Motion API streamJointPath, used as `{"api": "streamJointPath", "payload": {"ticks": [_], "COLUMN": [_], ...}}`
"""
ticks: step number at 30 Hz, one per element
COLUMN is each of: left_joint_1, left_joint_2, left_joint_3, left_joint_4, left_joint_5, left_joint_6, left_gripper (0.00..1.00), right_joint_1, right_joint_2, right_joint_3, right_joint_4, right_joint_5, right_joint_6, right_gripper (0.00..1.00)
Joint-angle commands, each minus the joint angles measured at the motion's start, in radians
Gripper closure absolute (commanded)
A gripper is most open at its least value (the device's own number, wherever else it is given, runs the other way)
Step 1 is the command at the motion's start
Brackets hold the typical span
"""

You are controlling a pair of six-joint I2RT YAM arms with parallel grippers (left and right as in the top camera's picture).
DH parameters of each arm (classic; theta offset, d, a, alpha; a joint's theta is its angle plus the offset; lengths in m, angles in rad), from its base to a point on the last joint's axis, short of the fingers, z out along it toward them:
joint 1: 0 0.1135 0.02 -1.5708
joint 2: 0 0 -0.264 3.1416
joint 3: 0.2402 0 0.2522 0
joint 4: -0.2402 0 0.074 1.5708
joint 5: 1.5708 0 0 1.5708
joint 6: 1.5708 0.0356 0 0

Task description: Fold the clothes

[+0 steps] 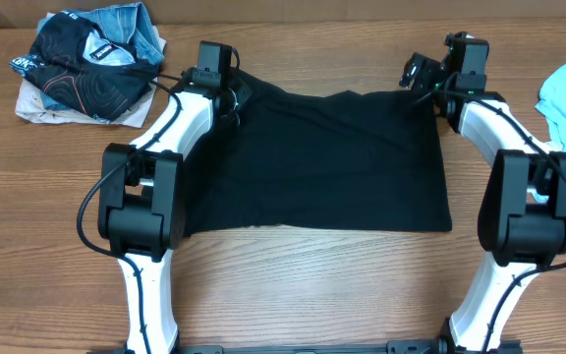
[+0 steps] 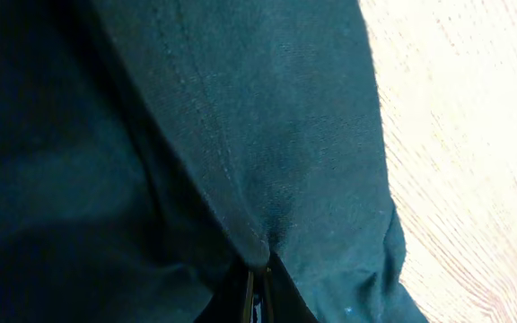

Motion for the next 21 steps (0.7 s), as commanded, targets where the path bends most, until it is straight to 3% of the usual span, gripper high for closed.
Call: {"api": "streamJointPath", "payload": {"ticks": [1, 7, 13, 21], "left_joint_1": [0.01, 0.011, 0.011, 0.011], "left_joint_2": [0.014, 0.014, 0.014, 0.014], "left_joint_3": [0.014, 0.014, 0.014, 0.014], "left_joint_4": [-0.009, -0.012, -0.017, -0.032], "left_joint_5": [-0.003, -0.003, 0.0, 0.0], "left_joint_6": [0.005, 0.004, 0.005, 0.005], "left_gripper": [0.96, 0.96, 0.96, 0.96], "right_joint_1": [-0.008, -0.008, -0.008, -0.008], "right_joint_2": [0.039, 0.043, 0.055, 0.115], "right_joint_3": [0.016, 0.016, 0.016, 0.016], "right_joint_4": [0.01, -0.005, -0.009, -0.019], "right_joint_5": [0.009, 0.01, 0.024, 0.056], "right_joint_6": [0.018, 0.013, 0.01, 0.013], "right_gripper": [0.0, 0.01, 0.08, 0.08]}}
